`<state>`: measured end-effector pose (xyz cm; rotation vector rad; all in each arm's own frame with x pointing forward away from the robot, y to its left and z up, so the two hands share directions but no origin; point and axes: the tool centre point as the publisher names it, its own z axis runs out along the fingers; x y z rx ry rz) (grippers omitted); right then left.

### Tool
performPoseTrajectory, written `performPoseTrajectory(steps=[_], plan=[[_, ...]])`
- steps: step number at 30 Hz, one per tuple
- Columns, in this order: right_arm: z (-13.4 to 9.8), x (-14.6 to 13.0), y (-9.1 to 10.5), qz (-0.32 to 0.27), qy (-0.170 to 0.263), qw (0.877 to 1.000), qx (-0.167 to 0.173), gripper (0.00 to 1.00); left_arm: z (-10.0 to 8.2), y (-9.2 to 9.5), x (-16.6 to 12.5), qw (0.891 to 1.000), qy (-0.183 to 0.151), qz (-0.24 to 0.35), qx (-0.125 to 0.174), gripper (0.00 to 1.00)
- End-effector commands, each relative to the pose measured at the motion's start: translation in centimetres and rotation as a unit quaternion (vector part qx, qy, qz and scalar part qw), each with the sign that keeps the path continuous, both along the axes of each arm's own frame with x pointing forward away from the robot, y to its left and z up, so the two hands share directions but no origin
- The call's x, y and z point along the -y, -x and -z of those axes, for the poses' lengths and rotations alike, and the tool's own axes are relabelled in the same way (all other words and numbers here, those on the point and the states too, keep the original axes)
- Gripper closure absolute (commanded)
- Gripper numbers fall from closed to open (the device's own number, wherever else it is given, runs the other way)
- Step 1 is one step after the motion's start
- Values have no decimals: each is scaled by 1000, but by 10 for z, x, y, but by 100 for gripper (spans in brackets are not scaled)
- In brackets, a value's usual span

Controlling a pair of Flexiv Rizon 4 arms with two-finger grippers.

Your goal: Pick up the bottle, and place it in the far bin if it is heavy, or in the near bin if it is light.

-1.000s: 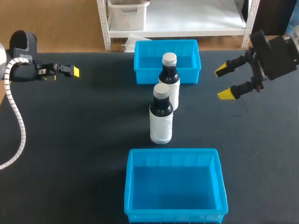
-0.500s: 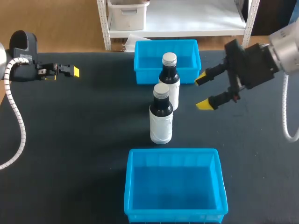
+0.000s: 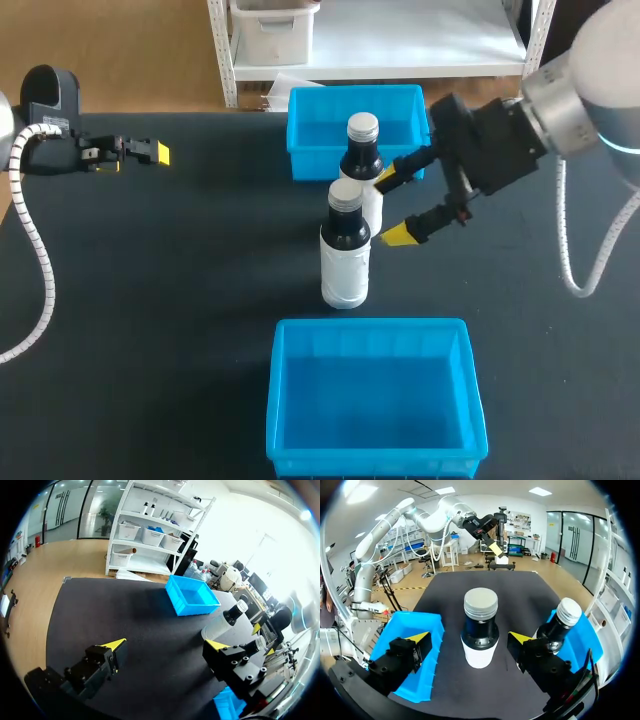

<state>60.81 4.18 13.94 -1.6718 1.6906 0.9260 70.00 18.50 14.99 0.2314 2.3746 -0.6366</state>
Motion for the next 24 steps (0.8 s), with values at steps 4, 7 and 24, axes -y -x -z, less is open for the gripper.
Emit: performPoseTrajectory(steps=[4, 7, 24], plan=[[8, -15, -4, -7, -2, 1000, -5, 0, 0, 0, 0, 1000, 0, 0, 0, 0], [9, -21, -5, -7, -3, 1000, -6, 0, 0, 0, 0, 1000, 0, 0, 0, 0], [20, -43, -6, 2, -9, 1000, -11, 0, 0, 0, 0, 1000, 0, 0, 0, 0]])
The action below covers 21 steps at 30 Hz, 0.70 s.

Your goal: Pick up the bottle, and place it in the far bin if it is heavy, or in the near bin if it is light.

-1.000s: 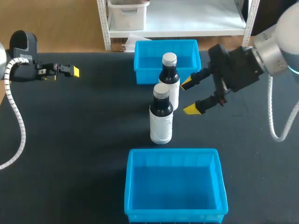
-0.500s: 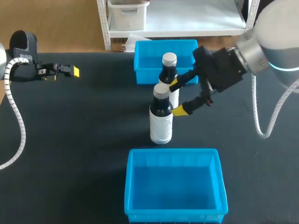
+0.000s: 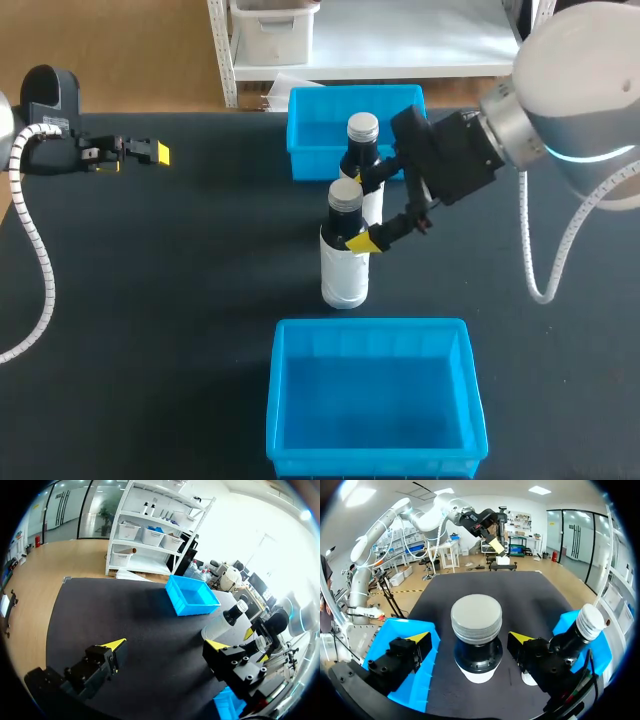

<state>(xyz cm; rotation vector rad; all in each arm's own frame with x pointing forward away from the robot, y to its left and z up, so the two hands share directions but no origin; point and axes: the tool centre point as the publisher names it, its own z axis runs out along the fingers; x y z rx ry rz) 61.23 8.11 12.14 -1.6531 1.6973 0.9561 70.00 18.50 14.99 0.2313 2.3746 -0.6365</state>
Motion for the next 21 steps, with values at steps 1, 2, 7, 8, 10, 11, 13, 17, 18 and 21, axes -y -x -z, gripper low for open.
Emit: performPoseTrajectory(steps=[1, 2, 7, 8, 10, 11, 13, 17, 18, 21], plan=[[2, -5, -1, 0, -2, 1000, 0, 0, 0, 0, 0, 1000, 0, 0, 0, 0], [2, -6, -1, 0, -3, 1000, 0, 0, 0, 0, 0, 1000, 0, 0, 0, 0], [3, -10, -2, 6, -4, 1000, 0, 0, 0, 0, 0, 1000, 0, 0, 0, 0], [4, -11, -2, 7, -4, 1000, 0, 0, 0, 0, 0, 1000, 0, 0, 0, 0], [6, -13, -3, 8, -2, 1000, 0, 0, 0, 0, 0, 1000, 0, 0, 0, 0], [7, -14, -3, 8, -1, 1000, -1, 0, 0, 0, 0, 1000, 0, 0, 0, 0], [8, -16, -4, 7, 0, 1000, -2, 0, 0, 0, 0, 1000, 0, 0, 0, 0], [9, -19, -6, 6, 1, 1000, -3, 0, 0, 0, 0, 1000, 0, 0, 0, 0], [9, -20, -6, 5, 1, 1000, -4, 0, 0, 0, 0, 1000, 0, 0, 0, 0], [9, -21, -7, 5, -1, 1000, -5, 0, 0, 0, 0, 1000, 0, 0, 0, 0]])
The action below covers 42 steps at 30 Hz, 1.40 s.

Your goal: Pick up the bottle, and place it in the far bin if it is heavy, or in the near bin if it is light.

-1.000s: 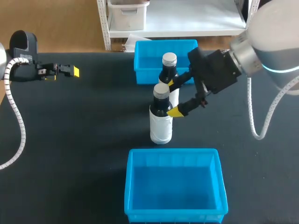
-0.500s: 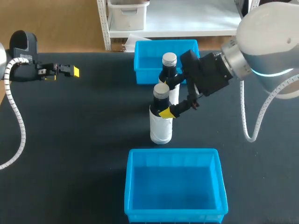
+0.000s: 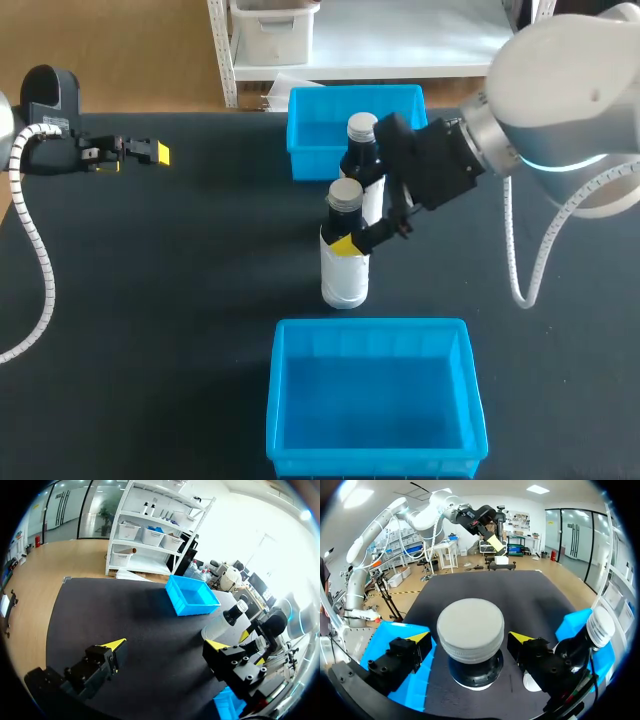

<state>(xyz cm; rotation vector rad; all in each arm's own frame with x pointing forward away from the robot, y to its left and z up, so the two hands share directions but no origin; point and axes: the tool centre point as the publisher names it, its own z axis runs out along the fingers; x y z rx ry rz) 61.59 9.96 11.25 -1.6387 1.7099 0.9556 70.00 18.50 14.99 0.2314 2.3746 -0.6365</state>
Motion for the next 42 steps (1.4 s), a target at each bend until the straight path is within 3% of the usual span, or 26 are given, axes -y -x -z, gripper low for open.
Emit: performPoseTrajectory(steps=[1, 2, 4, 13, 21, 27, 30, 38, 42], plan=[[0, -2, -3, -1, -1, 1000, -3, 0, 0, 0, 0, 1000, 0, 0, 0, 0], [0, -2, -3, -1, -2, 1000, -4, 0, 0, 0, 0, 1000, 0, 0, 0, 0], [0, -3, -3, 0, -3, 1000, -5, 11, 0, 0, 0, 1000, 0, 0, 0, 0], [-1, 2, -4, 7, -4, 1000, -6, 0, 0, 0, 0, 1000, 0, 0, 0, 0], [-2, 4, -6, 11, -6, 1000, -6, 0, 0, 0, 0, 1000, 0, 0, 0, 0], [-3, 4, -7, 12, -8, 1000, -4, 22, 0, 0, 0, 1000, 0, 0, 0, 0], [-3, 5, -7, 12, -8, 1000, -4, 43, 0, 0, 0, 1000, 0, 0, 0, 0], [-1, 6, -7, 12, -7, 1000, -8, 46, 0, 0, 0, 1000, 0, 0, 0, 0], [-1, 6, -8, 12, -7, 1000, -7, 54, 0, 0, 0, 1000, 0, 0, 0, 0]])
